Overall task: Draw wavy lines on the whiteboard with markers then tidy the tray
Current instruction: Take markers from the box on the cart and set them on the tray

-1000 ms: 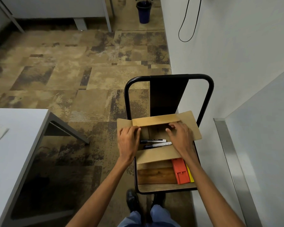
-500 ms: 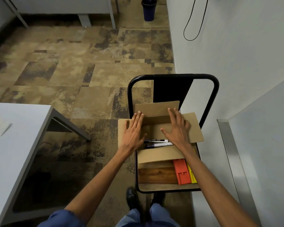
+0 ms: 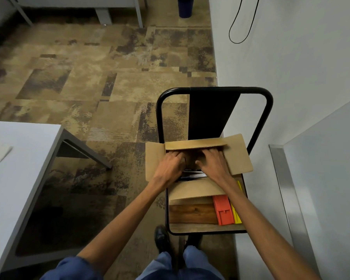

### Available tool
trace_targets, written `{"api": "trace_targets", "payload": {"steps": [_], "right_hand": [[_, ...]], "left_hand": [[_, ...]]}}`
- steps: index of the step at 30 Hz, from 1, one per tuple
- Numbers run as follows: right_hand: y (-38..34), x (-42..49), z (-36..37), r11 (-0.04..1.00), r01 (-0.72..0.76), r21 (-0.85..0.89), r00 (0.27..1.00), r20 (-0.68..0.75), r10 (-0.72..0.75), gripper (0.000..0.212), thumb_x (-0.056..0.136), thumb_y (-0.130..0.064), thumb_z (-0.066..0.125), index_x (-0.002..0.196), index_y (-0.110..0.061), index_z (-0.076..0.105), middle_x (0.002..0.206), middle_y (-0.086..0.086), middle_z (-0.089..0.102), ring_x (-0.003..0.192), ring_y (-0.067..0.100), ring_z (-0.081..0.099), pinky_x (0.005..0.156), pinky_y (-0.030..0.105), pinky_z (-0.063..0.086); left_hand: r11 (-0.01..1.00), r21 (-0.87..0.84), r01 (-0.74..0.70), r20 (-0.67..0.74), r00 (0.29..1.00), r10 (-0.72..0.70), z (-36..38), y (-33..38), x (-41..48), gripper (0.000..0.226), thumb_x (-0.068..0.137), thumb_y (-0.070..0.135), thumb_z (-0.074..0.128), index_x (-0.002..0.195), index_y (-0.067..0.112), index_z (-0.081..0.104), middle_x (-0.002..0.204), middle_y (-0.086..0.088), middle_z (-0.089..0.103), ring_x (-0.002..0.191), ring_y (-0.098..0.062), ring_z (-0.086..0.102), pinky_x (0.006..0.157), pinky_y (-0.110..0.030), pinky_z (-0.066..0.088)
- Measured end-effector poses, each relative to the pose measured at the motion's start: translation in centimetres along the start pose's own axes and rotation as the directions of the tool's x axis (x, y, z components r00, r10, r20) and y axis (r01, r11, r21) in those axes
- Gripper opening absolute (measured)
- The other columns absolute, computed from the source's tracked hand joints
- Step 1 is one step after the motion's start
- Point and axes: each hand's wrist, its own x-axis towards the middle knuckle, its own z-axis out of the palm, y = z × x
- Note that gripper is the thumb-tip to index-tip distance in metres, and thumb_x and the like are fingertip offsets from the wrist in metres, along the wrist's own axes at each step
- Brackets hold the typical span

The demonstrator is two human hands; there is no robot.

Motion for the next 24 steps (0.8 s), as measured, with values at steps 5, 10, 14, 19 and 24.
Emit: {"api": "trace_targets", "payload": {"steps": [5, 10, 14, 19, 24], "right_hand": [[-0.4, 1.1, 0.0, 1.000, -0.026, 0.010, 0.978, 0.208, 0.023, 0.053, 0.082, -0.032, 0.071, 0.130, -0.016, 0.053, 0.125, 0.015, 0.061, 0.117, 0.035, 0.055, 0.098, 0.043, 0.044], [-0.2, 1.7, 0.3, 1.000, -0.020, -0.006, 0.929, 0.369, 0.021, 0.042, 0.079, -0.028, 0.073, 0.119, -0.022, 0.063, 0.115, 0.005, 0.068, 0.110, 0.026, 0.061, 0.093, 0.036, 0.048], [-0.6, 2.2, 0.8, 0.998, 0.040, -0.055, 0.895, 0.445, -0.012, 0.038, 0.081, -0.031, 0.072, 0.117, -0.019, 0.062, 0.115, 0.007, 0.067, 0.109, 0.027, 0.061, 0.090, 0.036, 0.048], [-1.1, 2.8, 1.7, 0.983, 0.103, -0.152, 0.866, 0.500, -0.014, 0.037, 0.089, -0.027, 0.062, 0.122, -0.010, 0.056, 0.125, 0.016, 0.060, 0.116, 0.033, 0.055, 0.091, 0.037, 0.044], [-1.2, 2.9, 2.1, 0.980, 0.117, -0.162, 0.859, 0.512, -0.018, 0.029, 0.092, -0.019, 0.056, 0.118, -0.008, 0.057, 0.124, 0.017, 0.061, 0.115, 0.034, 0.056, 0.091, 0.038, 0.044]], "left_hand": [[1.000, -0.011, 0.014, 0.141, 0.990, -0.012, 0.5, 0.5, 1.6, 0.030, 0.090, 0.010, 0.056, 0.120, 0.009, 0.059, 0.115, -0.016, 0.066, 0.101, -0.034, 0.062, 0.081, -0.046, 0.053], [0.990, 0.131, 0.049, 0.335, 0.938, -0.091, 1.6, 0.0, 2.0, 0.023, 0.091, 0.008, 0.052, 0.112, 0.007, 0.061, 0.108, -0.014, 0.067, 0.097, -0.031, 0.065, 0.079, -0.039, 0.053], [0.986, 0.140, 0.094, 0.375, 0.916, -0.141, 2.7, 0.1, 2.1, 0.027, 0.093, 0.007, 0.050, 0.120, 0.004, 0.053, 0.117, -0.016, 0.059, 0.107, -0.033, 0.057, 0.089, -0.040, 0.045], [0.986, 0.057, 0.158, 0.253, 0.953, -0.168, 3.0, -0.2, 1.7, 0.018, 0.088, 0.000, 0.045, 0.102, 0.004, 0.056, 0.101, -0.018, 0.064, 0.093, -0.038, 0.058, 0.069, -0.035, 0.033], [0.986, 0.055, 0.157, 0.249, 0.954, -0.166, 2.0, 0.5, 1.4, 0.025, 0.086, -0.004, 0.049, 0.108, 0.004, 0.059, 0.107, -0.019, 0.065, 0.096, -0.036, 0.060, 0.075, -0.039, 0.043]]}}
